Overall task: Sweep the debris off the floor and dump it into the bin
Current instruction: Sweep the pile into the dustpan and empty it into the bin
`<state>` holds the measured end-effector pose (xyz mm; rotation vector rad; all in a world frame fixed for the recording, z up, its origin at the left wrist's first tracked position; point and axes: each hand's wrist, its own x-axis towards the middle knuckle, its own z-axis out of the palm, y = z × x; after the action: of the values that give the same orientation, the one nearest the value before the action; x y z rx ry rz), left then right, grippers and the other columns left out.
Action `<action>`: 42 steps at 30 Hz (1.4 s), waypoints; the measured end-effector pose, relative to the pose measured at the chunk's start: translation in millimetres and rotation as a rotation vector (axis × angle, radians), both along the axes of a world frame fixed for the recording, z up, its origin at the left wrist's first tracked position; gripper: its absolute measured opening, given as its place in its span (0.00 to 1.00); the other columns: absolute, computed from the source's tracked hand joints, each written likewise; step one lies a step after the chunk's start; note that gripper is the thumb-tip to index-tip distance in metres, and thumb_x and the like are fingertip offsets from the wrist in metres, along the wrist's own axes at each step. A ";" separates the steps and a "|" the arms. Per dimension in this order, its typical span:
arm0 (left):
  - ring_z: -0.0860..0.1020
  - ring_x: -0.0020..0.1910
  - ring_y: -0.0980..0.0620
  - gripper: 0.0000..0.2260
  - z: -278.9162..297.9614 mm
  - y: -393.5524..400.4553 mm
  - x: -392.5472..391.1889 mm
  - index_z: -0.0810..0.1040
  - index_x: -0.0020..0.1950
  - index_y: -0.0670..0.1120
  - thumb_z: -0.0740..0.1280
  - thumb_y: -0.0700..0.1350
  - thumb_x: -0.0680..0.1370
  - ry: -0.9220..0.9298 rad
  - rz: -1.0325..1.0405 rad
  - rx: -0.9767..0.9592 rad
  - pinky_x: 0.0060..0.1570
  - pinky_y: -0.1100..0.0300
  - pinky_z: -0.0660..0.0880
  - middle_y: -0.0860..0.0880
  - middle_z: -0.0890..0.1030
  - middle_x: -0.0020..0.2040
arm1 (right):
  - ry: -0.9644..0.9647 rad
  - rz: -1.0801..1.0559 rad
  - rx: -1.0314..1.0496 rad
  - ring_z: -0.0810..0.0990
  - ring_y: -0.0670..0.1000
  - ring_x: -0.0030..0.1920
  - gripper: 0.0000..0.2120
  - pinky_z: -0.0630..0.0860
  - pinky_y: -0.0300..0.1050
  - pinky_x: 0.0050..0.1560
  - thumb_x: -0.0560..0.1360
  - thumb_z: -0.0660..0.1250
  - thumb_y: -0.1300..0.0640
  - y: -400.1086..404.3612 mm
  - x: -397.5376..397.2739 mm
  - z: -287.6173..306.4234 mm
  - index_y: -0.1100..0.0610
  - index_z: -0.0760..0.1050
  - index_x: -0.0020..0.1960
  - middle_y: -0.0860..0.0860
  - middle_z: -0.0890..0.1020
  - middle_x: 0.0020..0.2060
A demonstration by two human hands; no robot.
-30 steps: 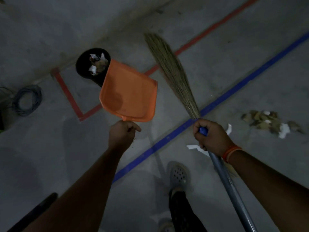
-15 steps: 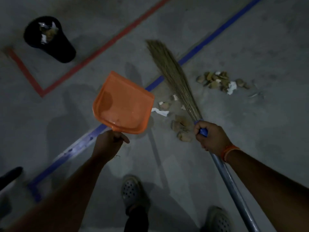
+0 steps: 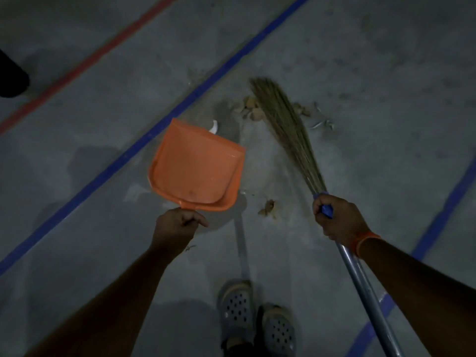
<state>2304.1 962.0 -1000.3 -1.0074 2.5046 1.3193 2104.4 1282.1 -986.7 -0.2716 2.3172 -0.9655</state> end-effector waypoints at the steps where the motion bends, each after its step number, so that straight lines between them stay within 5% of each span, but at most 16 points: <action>1: 0.73 0.23 0.59 0.17 -7.4 5.9 -10.8 0.85 0.37 0.56 0.67 0.35 0.75 0.012 -0.015 -0.004 0.27 0.68 0.66 0.58 0.77 0.24 | 0.015 -0.009 0.022 0.75 0.49 0.25 0.10 0.74 0.42 0.26 0.72 0.67 0.68 7.1 -8.0 -8.5 0.54 0.75 0.39 0.50 0.76 0.29; 5: 0.74 0.25 0.61 0.14 -44.9 19.5 -45.4 0.86 0.40 0.52 0.66 0.35 0.77 0.069 0.008 0.136 0.28 0.68 0.67 0.61 0.79 0.27 | 0.091 -0.033 0.128 0.77 0.52 0.25 0.10 0.76 0.44 0.27 0.71 0.67 0.68 31.6 -49.6 -54.8 0.53 0.75 0.39 0.53 0.78 0.30; 8: 0.76 0.27 0.54 0.14 -77.0 26.1 -65.8 0.86 0.39 0.52 0.64 0.38 0.76 0.078 -0.011 0.234 0.29 0.66 0.70 0.50 0.84 0.34 | 0.102 -0.103 0.157 0.78 0.55 0.24 0.11 0.75 0.43 0.26 0.71 0.66 0.68 51.9 -78.7 -95.5 0.53 0.75 0.38 0.56 0.77 0.30; 11: 0.68 0.20 0.58 0.15 -108.1 36.3 -87.2 0.86 0.42 0.42 0.61 0.31 0.77 0.045 -0.020 0.291 0.20 0.69 0.63 0.46 0.75 0.25 | 0.140 -0.149 0.184 0.81 0.58 0.27 0.10 0.80 0.47 0.28 0.73 0.67 0.67 70.5 -105.3 -132.2 0.53 0.76 0.40 0.58 0.79 0.33; 16: 0.68 0.20 0.57 0.14 -171.3 53.1 -129.0 0.83 0.43 0.36 0.58 0.27 0.78 0.012 0.029 0.387 0.21 0.66 0.63 0.47 0.72 0.22 | 0.144 -0.210 0.200 0.83 0.63 0.32 0.08 0.81 0.51 0.31 0.74 0.67 0.67 98.0 -146.4 -202.5 0.54 0.77 0.41 0.61 0.80 0.37; 23: 0.69 0.22 0.56 0.20 -232.6 49.5 -173.7 0.84 0.35 0.44 0.59 0.27 0.79 0.163 -0.004 0.447 0.22 0.66 0.66 0.48 0.76 0.26 | 0.128 -0.153 0.200 0.81 0.57 0.28 0.07 0.77 0.44 0.27 0.74 0.66 0.67 107.9 -188.7 -283.1 0.55 0.77 0.42 0.61 0.80 0.40; 31: 0.68 0.25 0.52 0.20 -231.0 51.5 -143.7 0.84 0.35 0.44 0.60 0.28 0.77 0.154 0.051 0.428 0.27 0.63 0.62 0.43 0.73 0.27 | 0.159 0.147 0.189 0.76 0.52 0.24 0.10 0.75 0.42 0.26 0.72 0.63 0.67 84.5 -171.4 -293.9 0.53 0.74 0.38 0.56 0.78 0.34; 38: 0.66 0.20 0.54 0.16 -234.3 52.7 -110.4 0.81 0.38 0.40 0.60 0.29 0.80 0.247 0.283 0.442 0.21 0.68 0.62 0.44 0.70 0.24 | 0.139 0.146 0.055 0.73 0.47 0.24 0.12 0.73 0.42 0.26 0.71 0.62 0.69 81.8 -116.9 -279.2 0.53 0.74 0.39 0.50 0.76 0.30; 42: 0.70 0.25 0.54 0.19 -249.7 21.5 -111.1 0.84 0.36 0.45 0.60 0.30 0.79 0.320 0.180 0.404 0.24 0.66 0.65 0.38 0.77 0.34 | 0.311 0.179 0.077 0.74 0.47 0.24 0.14 0.75 0.44 0.26 0.71 0.63 0.69 62.6 -152.9 -280.7 0.51 0.73 0.37 0.47 0.76 0.28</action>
<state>2193.1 983.5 -1249.9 -1.0084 2.2352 2.0822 1951.5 1344.7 -1267.4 -0.6242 2.5485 -0.7886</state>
